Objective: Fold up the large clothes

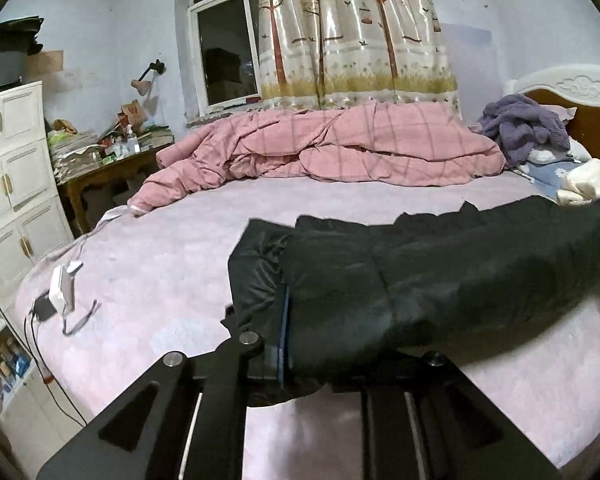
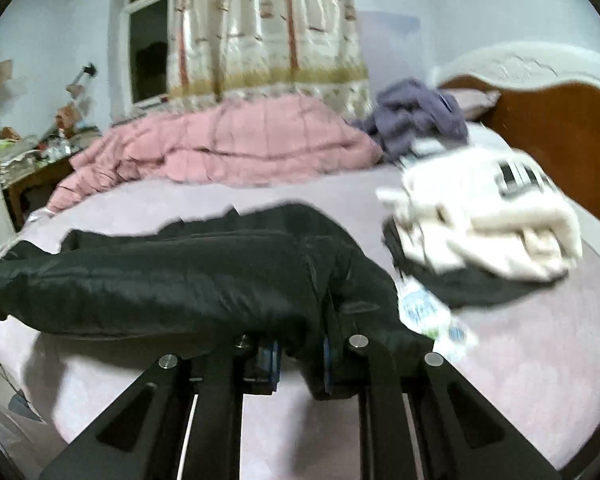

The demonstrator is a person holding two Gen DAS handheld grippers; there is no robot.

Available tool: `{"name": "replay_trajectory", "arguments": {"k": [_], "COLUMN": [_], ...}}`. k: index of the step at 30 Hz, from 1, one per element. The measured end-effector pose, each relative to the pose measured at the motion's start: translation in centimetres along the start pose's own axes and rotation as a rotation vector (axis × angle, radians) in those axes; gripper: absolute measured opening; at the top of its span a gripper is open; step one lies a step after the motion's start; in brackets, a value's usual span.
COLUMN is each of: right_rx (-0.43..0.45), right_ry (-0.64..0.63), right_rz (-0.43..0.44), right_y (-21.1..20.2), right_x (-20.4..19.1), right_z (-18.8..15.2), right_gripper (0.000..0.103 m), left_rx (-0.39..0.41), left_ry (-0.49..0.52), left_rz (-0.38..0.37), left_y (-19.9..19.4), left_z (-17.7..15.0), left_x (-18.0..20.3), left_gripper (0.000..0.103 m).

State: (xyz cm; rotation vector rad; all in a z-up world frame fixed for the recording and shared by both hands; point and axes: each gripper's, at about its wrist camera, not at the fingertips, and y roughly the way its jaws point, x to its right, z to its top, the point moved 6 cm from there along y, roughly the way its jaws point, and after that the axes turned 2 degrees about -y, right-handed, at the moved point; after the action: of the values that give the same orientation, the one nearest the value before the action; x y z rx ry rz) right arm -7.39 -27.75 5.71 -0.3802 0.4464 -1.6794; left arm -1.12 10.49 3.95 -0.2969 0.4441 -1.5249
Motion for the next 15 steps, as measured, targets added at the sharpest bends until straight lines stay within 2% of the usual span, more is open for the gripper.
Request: {"name": "replay_trajectory", "arguments": {"k": [3,8,13,15], "right_rx": [-0.003,-0.066,-0.141,-0.158], "right_ry": [-0.031,-0.057,-0.007,0.008], "right_rz": [0.026,0.054,0.039,0.024], "right_y": [1.8,9.7,18.9,21.4], "right_x": [-0.3,-0.6,-0.1,0.1], "right_z": [3.0,7.6,9.0,8.8], "right_gripper": [0.015,0.015,0.02,0.023], "left_rx": [-0.073,-0.136,-0.244,-0.286], "left_ry": [0.043,0.086,0.033,-0.012], "left_rz": [0.001,0.008,-0.004,-0.022], "left_y": [2.9,10.1,19.3,22.0], "left_z": [2.0,4.8,6.0,5.6], "left_x": [0.2,1.0,0.3,0.1], "left_gripper": [0.026,0.038,0.052,0.053]}}
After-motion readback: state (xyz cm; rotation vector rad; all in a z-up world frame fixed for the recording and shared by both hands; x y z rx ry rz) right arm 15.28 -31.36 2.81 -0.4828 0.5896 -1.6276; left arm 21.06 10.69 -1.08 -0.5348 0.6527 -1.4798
